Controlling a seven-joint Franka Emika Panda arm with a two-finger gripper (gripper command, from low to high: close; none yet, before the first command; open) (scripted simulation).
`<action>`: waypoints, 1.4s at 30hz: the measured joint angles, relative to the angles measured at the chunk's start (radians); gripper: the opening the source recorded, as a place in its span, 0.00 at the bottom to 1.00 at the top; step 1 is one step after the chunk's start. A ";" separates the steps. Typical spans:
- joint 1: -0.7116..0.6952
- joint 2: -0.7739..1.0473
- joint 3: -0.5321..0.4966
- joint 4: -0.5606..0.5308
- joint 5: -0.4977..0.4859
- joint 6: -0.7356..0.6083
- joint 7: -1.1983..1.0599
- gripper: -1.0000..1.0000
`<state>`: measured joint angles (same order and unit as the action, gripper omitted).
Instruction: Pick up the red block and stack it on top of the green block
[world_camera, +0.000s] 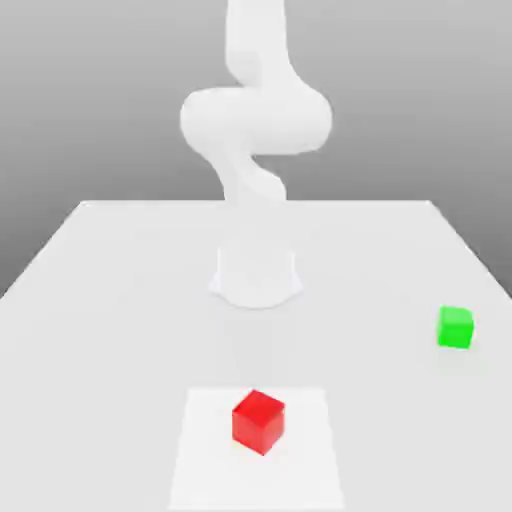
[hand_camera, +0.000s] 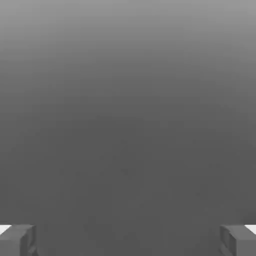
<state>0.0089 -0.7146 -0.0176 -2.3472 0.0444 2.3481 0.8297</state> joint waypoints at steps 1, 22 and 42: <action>0.003 0.042 -0.006 -0.022 0.021 0.023 0.014 0.50; -0.015 0.790 0.030 -0.395 -0.048 0.477 0.570 0.50; -0.012 0.780 0.029 -0.400 -0.051 0.469 0.577 0.00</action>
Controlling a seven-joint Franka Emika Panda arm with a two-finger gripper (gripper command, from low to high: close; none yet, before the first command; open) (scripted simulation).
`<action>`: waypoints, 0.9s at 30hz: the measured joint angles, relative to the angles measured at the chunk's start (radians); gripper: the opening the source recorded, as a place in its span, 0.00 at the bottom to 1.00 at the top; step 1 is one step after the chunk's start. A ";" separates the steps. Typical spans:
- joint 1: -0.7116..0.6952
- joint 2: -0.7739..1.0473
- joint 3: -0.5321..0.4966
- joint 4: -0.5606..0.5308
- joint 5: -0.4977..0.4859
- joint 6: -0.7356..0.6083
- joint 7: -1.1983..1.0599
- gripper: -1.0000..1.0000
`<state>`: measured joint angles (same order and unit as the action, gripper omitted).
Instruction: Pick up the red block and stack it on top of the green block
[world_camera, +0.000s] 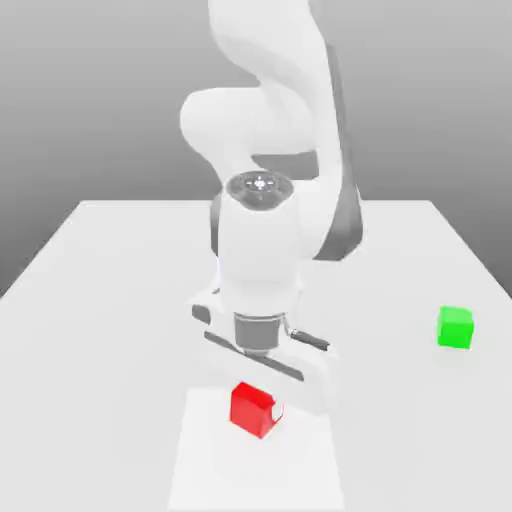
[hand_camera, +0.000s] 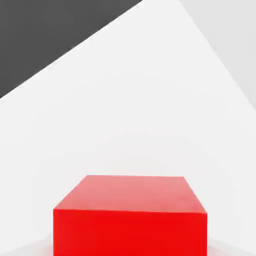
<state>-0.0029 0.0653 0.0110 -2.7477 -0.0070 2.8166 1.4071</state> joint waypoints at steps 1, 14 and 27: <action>0.011 -0.022 0.006 -0.004 0.006 -0.019 0.008 0.00; 0.354 -0.111 0.181 -0.027 0.106 -0.087 0.483 0.00; 0.594 -0.197 0.429 -0.048 0.160 -0.141 1.022 0.00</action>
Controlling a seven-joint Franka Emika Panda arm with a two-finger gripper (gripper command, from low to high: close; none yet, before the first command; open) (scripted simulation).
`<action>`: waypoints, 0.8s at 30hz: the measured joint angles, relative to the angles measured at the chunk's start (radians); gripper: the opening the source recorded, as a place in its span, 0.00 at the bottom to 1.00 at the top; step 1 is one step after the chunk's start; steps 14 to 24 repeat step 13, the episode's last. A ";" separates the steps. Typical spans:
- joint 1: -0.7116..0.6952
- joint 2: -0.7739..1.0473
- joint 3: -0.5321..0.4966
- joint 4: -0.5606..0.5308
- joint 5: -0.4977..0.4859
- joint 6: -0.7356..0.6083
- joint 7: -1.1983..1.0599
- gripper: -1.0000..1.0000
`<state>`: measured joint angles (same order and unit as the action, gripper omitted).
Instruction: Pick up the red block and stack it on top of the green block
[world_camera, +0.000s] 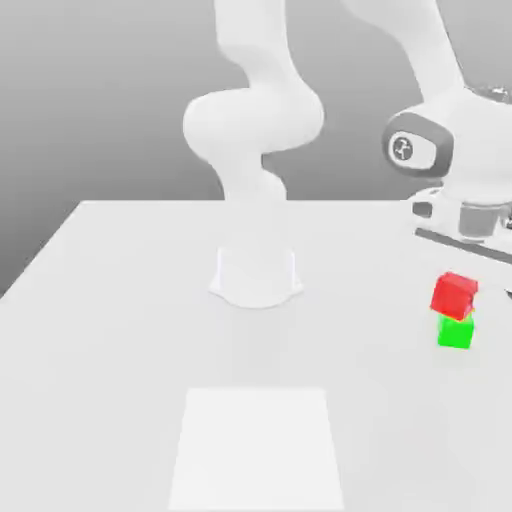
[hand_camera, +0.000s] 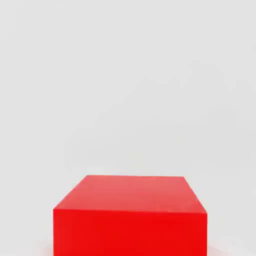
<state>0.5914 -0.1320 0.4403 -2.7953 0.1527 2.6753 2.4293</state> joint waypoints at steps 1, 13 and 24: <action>0.017 -0.007 0.023 -0.002 0.004 -0.004 0.042 0.00; 0.056 0.229 0.000 0.005 -0.318 0.202 0.375 1.00; 0.056 0.229 0.000 0.005 -0.318 0.202 0.375 1.00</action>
